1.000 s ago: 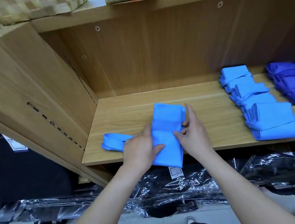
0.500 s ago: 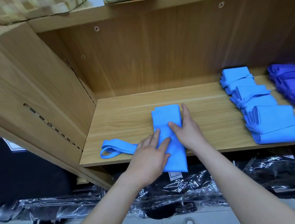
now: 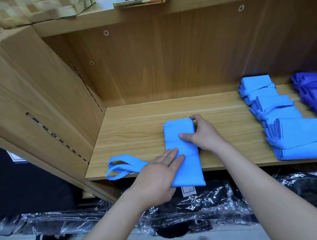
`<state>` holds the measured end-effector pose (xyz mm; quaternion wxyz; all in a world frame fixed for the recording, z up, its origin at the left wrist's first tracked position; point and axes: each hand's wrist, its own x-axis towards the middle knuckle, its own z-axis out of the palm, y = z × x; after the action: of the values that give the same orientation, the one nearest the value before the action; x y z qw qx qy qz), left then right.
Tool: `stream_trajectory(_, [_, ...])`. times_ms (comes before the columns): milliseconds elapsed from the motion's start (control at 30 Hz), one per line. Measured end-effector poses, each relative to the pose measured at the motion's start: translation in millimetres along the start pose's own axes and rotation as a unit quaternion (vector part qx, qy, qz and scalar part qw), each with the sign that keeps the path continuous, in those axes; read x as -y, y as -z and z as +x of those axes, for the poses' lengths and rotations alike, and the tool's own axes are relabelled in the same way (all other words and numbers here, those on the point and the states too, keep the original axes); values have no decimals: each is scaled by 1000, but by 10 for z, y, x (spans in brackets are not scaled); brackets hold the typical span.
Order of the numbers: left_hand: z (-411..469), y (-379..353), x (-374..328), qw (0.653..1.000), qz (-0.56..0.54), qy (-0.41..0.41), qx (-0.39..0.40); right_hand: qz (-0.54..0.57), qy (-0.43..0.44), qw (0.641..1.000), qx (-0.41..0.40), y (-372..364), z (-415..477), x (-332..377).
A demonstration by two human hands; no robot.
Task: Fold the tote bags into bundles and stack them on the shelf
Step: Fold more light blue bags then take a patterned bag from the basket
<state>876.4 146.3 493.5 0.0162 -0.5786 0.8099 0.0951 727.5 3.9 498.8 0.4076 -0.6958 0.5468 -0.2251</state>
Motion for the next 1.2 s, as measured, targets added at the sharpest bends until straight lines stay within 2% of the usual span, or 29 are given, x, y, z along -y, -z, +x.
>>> stream_trajectory(133, [68, 168, 99, 984, -169, 58, -7, 111, 17, 993, 40, 17, 50, -22])
stream_trajectory(233, [176, 236, 224, 949, -294, 112, -28, 159, 46, 985, 55, -1, 43, -83])
stream_trajectory(300, [258, 278, 253, 928, -340, 143, -54, 162, 64, 983, 60, -6, 41, -93])
stream_trajectory(467, [439, 374, 195, 921, -295, 222, -124, 247, 20, 966, 76, 75, -17, -24])
stream_trajectory(667, [608, 367, 123, 929, -202, 256, -175, 317, 0, 946, 68, 72, -78, 13])
stream_trajectory(867, [601, 292, 62, 910, -226, 274, -214, 291, 83, 953, -13, -77, -186, 23])
stream_trajectory(1000, [582, 246, 111, 904, -296, 227, -210, 257, 131, 956, -51, -85, -227, 73])
stream_trajectory(1067, [577, 240, 106, 891, -360, 195, -196, 248, 140, 956, -68, -128, -251, 111])
stream_trajectory(1200, [534, 179, 37, 853, -440, 171, -222, 269, 99, 940, -184, -303, -291, 134])
